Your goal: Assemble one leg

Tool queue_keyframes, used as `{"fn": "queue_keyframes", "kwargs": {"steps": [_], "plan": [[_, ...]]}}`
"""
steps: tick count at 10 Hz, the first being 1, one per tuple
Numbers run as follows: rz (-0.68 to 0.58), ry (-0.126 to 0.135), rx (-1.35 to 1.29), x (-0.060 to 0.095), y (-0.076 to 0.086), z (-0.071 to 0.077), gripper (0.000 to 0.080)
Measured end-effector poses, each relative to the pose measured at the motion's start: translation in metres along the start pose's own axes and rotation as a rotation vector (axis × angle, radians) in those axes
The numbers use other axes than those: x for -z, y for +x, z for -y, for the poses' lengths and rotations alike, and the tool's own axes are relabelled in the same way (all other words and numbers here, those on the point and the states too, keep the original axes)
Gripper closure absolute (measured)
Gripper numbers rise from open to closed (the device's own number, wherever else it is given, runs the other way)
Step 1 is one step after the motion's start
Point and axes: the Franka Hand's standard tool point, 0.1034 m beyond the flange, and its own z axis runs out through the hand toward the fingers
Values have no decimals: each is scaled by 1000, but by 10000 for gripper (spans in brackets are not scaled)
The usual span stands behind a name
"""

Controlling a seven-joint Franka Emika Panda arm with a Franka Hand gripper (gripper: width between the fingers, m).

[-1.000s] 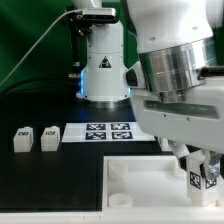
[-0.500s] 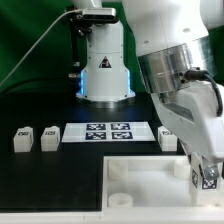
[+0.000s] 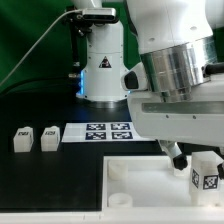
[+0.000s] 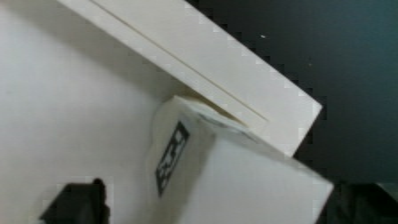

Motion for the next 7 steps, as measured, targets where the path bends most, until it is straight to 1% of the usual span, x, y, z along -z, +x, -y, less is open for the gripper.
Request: {"fn": "queue_keyframes", "kwargs": {"steps": [1,2,3,4,5,7], "plan": [[-1,-2,124,0,0,0,152],[-7,-22,272,0,-2,1,151],[-22,-58,447,1,-9,8,151],[-28,-83,675,1,-12,11,151],[-23,-92,829,0,-11,10,151],[-22,-88,805,0,-12,10,151]]}}
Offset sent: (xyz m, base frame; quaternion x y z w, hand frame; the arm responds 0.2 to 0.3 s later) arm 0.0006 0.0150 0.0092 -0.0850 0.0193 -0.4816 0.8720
